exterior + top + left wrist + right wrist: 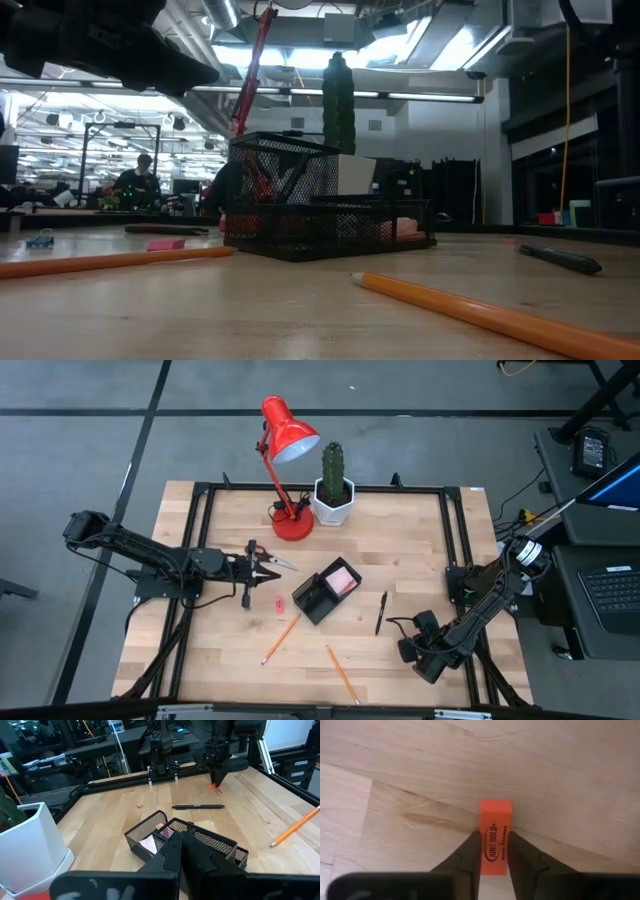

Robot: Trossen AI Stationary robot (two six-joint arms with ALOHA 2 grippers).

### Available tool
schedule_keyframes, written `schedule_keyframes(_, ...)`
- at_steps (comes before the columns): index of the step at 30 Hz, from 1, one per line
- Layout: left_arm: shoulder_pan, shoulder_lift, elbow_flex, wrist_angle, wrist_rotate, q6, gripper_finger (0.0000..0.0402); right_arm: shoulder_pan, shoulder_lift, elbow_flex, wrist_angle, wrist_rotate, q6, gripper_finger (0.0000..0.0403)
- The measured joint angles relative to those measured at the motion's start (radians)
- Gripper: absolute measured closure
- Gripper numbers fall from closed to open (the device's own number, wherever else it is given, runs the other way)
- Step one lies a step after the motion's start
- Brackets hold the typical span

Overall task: Pick and place office supplies into organizer
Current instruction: Put the orange eraser into the black desk organizer

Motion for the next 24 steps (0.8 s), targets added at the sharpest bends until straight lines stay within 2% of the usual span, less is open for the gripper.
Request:
schedule_keyframes(15,0.0,0.0,0.0,0.0,0.0,0.0,0.04,0.001,0.003,0.009,-0.003,0.023,-0.072,0.0324)
schedule_keyframes(21,0.0,0.0,0.0,0.0,0.0,0.0,0.0399,-0.002,0.006,0.065,-0.018,0.226,-0.18,0.0323)
schedule_keyframes(24,0.0,0.0,0.0,0.0,0.0,0.0,0.04,-0.003,0.006,0.086,-0.018,0.285,-0.229,0.0323)
